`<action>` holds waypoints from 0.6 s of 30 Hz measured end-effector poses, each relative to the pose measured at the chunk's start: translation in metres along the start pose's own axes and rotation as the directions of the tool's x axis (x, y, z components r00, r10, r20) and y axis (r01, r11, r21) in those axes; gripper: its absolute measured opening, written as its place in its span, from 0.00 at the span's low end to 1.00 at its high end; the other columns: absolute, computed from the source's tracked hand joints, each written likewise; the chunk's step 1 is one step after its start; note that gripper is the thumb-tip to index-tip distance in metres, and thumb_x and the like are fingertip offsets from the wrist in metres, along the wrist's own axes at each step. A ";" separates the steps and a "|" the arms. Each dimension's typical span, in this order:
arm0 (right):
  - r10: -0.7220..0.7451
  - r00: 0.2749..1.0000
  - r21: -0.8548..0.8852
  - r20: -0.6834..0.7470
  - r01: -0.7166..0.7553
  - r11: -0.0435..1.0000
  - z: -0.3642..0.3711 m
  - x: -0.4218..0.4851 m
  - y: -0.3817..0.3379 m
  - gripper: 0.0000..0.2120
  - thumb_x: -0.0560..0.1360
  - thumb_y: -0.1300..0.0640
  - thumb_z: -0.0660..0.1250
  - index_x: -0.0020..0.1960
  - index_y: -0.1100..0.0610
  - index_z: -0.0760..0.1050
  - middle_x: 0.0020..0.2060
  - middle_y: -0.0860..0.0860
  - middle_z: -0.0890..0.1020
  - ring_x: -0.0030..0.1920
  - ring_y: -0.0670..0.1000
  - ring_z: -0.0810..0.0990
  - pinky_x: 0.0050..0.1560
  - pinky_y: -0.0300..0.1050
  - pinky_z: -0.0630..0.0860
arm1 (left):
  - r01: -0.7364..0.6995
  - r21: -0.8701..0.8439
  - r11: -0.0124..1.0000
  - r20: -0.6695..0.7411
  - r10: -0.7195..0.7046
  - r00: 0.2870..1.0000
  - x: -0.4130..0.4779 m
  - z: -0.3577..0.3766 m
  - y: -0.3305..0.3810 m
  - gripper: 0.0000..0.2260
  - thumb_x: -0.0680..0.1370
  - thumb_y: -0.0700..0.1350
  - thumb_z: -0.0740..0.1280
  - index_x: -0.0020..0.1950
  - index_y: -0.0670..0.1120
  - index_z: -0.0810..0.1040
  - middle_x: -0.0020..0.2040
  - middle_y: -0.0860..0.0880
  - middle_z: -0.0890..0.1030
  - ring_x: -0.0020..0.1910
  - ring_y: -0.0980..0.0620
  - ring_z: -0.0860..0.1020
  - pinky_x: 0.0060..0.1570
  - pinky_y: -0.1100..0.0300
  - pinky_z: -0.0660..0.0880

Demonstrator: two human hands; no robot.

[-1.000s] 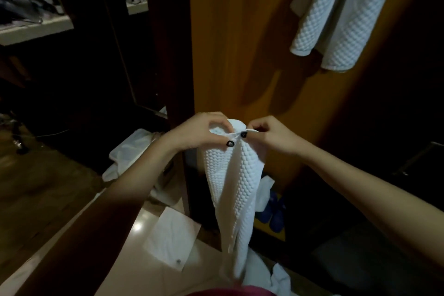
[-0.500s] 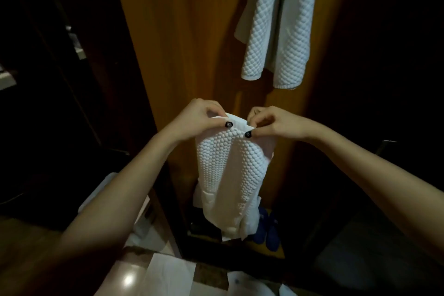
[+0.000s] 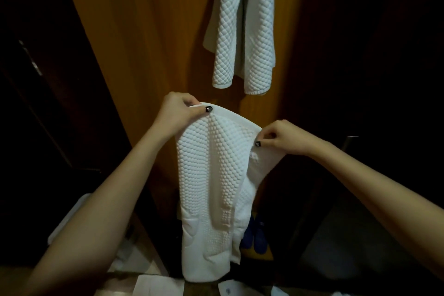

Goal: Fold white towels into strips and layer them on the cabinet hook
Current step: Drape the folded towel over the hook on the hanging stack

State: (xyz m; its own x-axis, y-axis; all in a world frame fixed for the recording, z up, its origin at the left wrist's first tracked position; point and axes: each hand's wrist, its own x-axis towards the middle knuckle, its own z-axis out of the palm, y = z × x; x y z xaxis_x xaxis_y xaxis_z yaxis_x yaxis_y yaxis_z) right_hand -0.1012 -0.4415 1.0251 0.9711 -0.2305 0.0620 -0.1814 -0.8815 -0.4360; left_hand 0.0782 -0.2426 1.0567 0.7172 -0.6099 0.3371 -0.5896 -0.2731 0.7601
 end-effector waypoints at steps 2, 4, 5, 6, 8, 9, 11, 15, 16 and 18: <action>0.038 0.999 0.067 0.016 -0.039 0.997 0.008 -0.004 0.005 0.09 0.77 0.56 0.68 0.55 0.56 0.83 0.52 0.48 0.85 0.51 0.47 0.82 0.56 0.48 0.77 | -0.007 0.000 1.000 0.013 0.007 1.000 -0.005 0.001 0.001 0.07 0.72 0.48 0.75 0.36 0.51 0.79 0.39 0.56 0.79 0.40 0.59 0.76 0.36 0.64 0.68; 0.057 0.998 0.204 -0.001 -0.056 0.977 0.015 -0.004 0.006 0.14 0.77 0.54 0.69 0.61 0.56 0.80 0.57 0.48 0.83 0.54 0.49 0.82 0.57 0.48 0.78 | -0.033 -0.010 0.999 0.047 0.034 0.998 -0.010 0.005 0.003 0.08 0.72 0.47 0.75 0.35 0.52 0.79 0.40 0.55 0.79 0.42 0.57 0.77 0.38 0.63 0.69; 0.063 0.998 0.272 -0.014 -0.057 0.961 0.017 -0.003 0.004 0.16 0.76 0.53 0.70 0.63 0.56 0.79 0.56 0.48 0.82 0.52 0.51 0.83 0.55 0.48 0.78 | -0.051 -0.014 0.999 0.067 0.052 0.996 -0.013 0.006 0.004 0.08 0.72 0.46 0.76 0.35 0.52 0.79 0.40 0.55 0.79 0.43 0.56 0.78 0.39 0.62 0.70; 0.058 0.998 0.324 -0.027 -0.047 0.945 0.018 -0.001 0.003 0.17 0.76 0.52 0.71 0.62 0.56 0.79 0.55 0.49 0.82 0.51 0.52 0.82 0.53 0.48 0.78 | -0.072 -0.018 0.997 0.090 0.074 0.993 -0.016 0.008 0.006 0.08 0.72 0.46 0.76 0.35 0.52 0.79 0.39 0.55 0.80 0.43 0.55 0.78 0.41 0.61 0.71; 0.036 0.999 0.358 -0.020 -0.026 0.933 0.017 0.005 0.002 0.17 0.75 0.53 0.72 0.62 0.55 0.77 0.53 0.50 0.81 0.51 0.51 0.81 0.52 0.47 0.79 | -0.118 -0.035 0.992 0.137 0.122 0.983 -0.021 0.010 0.010 0.08 0.72 0.44 0.76 0.35 0.52 0.80 0.39 0.56 0.80 0.42 0.58 0.79 0.42 0.62 0.72; 0.024 1.000 0.340 0.018 -0.029 0.940 0.017 0.008 0.003 0.17 0.74 0.54 0.73 0.62 0.54 0.76 0.54 0.49 0.80 0.53 0.50 0.80 0.54 0.46 0.78 | -0.138 -0.044 0.989 0.155 0.143 0.977 -0.023 0.009 0.011 0.09 0.71 0.44 0.76 0.34 0.53 0.80 0.39 0.57 0.80 0.41 0.60 0.79 0.42 0.63 0.72; 0.024 0.988 0.224 0.151 -0.058 0.973 0.018 0.012 0.010 0.15 0.75 0.57 0.72 0.61 0.54 0.76 0.57 0.49 0.79 0.56 0.47 0.79 0.59 0.46 0.77 | -0.162 -0.065 0.985 0.177 0.171 0.969 -0.027 0.006 0.010 0.09 0.72 0.43 0.76 0.34 0.53 0.80 0.39 0.57 0.80 0.40 0.62 0.79 0.43 0.64 0.72; 0.057 0.989 0.431 0.136 -0.111 0.896 0.026 0.008 0.022 0.13 0.81 0.54 0.64 0.64 0.55 0.76 0.59 0.53 0.79 0.55 0.47 0.78 0.60 0.45 0.75 | -0.165 -0.126 0.978 0.212 0.189 0.959 -0.030 -0.003 0.004 0.06 0.72 0.41 0.75 0.36 0.49 0.82 0.42 0.52 0.82 0.43 0.59 0.80 0.45 0.64 0.74; 0.040 0.995 0.513 0.090 -0.080 0.855 0.026 0.007 0.020 0.16 0.81 0.54 0.64 0.68 0.52 0.73 0.64 0.51 0.77 0.59 0.45 0.77 0.61 0.44 0.75 | -0.161 -0.133 0.978 0.223 0.188 0.957 -0.031 -0.004 0.003 0.06 0.72 0.41 0.75 0.36 0.50 0.82 0.42 0.53 0.82 0.44 0.59 0.80 0.45 0.65 0.74; -0.092 0.995 0.582 0.038 0.053 0.811 0.022 0.010 0.008 0.22 0.79 0.56 0.67 0.71 0.45 0.67 0.70 0.46 0.71 0.68 0.43 0.71 0.66 0.42 0.71 | -0.167 -0.110 0.980 0.268 0.192 0.944 -0.033 -0.004 0.003 0.08 0.72 0.41 0.75 0.35 0.52 0.83 0.42 0.55 0.82 0.44 0.59 0.80 0.45 0.67 0.74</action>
State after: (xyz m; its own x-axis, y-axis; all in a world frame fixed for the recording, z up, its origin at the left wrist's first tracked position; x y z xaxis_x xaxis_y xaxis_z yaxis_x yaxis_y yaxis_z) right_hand -0.0896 -0.4414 1.0024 0.9889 -0.1322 0.0677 -0.0054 -0.4877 -0.8730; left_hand 0.0544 -0.2205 1.0504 0.4647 -0.8275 0.3152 -0.6567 -0.0833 0.7495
